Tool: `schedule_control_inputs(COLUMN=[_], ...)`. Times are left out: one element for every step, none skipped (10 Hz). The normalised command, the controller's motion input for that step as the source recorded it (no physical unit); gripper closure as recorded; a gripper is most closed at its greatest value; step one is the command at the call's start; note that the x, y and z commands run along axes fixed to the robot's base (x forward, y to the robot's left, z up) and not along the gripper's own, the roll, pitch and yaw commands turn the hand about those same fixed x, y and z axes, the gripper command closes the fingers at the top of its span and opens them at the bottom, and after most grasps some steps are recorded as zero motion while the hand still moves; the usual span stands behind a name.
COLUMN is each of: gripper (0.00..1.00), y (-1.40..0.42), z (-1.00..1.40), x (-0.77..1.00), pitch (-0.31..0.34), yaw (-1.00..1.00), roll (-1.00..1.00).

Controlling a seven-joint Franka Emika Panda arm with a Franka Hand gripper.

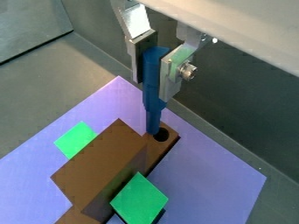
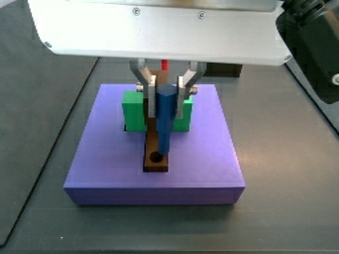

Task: Pick up the blue object. Move up. Move to above the board. Insert the blue object.
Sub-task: Insert the blue object.

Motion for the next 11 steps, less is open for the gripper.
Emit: schedule_control_inputs(gripper=[1.0,1.0,1.0,1.0,1.0,1.0,1.0,1.0,1.0,1.0,1.0], y=[-0.04,-0.03,-0.05,-0.05,-0.12,-0.22,-0.05,0.0,0.0,0.06,0.13], z=[0.0,-0.1,-0.13,-0.13,-0.13,-0.14,-0.2,-0.25,-0.3,-0.34,-0.26], x=[-0.13,-0.17,-0.06,0.0,0.0,0.12,0.16,0.05,0.0,0.0,0.0], pitch=[0.0,0.0,0.0,0.0,-0.006,0.0,0.0,0.0,0.0,0.0,0.01], yaw=[0.0,-0.01,-0.03,-0.01,0.0,-0.03,-0.04,0.0,0.0,0.0,0.0], roll=[-0.06,-0.06,-0.01,0.0,-0.01,-0.04,0.0,0.0,0.02,0.06,0.07])
